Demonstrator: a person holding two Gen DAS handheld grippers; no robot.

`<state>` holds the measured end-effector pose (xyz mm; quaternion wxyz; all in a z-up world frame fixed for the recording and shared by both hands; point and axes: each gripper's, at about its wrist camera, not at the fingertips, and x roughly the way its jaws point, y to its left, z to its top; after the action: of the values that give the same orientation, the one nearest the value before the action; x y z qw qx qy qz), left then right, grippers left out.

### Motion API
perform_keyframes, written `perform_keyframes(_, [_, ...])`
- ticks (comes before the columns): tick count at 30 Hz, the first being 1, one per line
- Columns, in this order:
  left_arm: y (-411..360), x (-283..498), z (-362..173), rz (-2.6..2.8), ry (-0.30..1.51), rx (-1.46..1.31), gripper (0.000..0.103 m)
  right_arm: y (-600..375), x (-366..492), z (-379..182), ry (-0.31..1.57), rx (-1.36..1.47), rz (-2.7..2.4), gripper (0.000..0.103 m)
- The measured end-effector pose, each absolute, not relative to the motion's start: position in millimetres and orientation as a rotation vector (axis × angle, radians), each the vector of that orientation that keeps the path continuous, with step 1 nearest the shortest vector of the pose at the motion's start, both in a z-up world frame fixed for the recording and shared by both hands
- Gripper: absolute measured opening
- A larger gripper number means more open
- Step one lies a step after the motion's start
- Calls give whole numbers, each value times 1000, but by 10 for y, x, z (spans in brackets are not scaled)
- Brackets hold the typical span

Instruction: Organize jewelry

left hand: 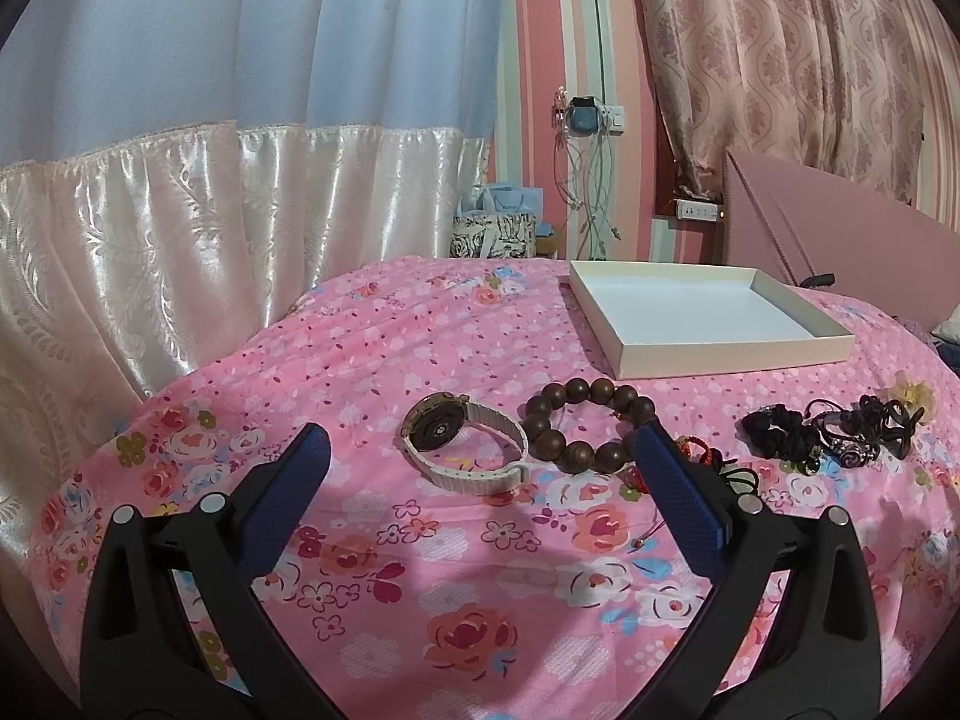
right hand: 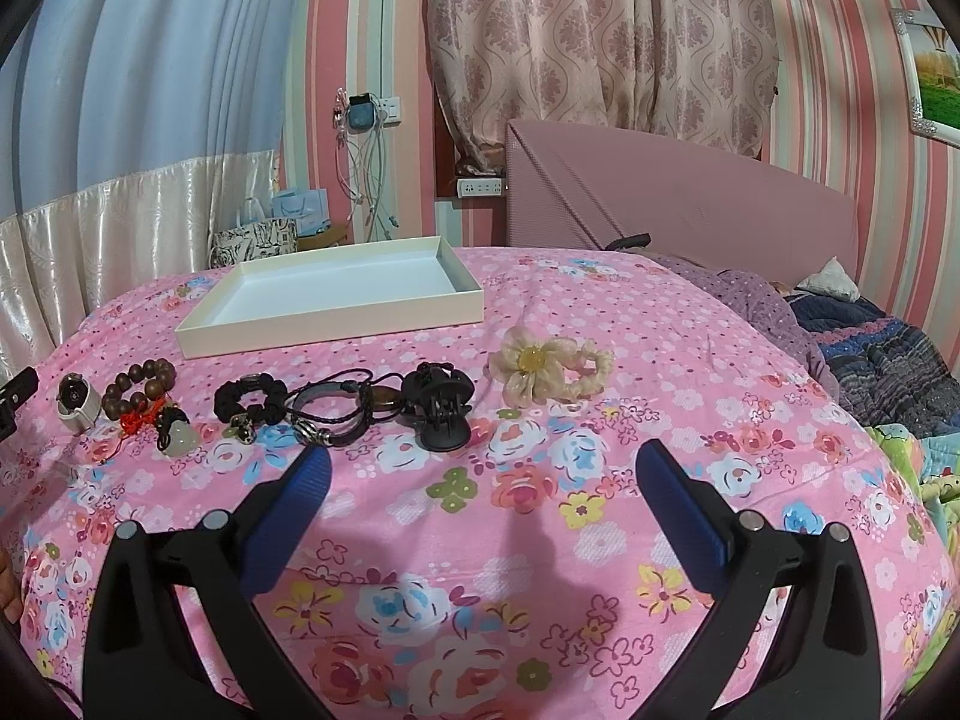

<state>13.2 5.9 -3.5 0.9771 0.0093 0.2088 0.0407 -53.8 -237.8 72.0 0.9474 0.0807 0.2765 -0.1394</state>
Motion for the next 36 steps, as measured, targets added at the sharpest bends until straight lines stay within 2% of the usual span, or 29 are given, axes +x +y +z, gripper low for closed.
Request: perform_keyframes(36, [12,155,-36,70,440,36,100,-2330,-503,716,573,164,-283,101])
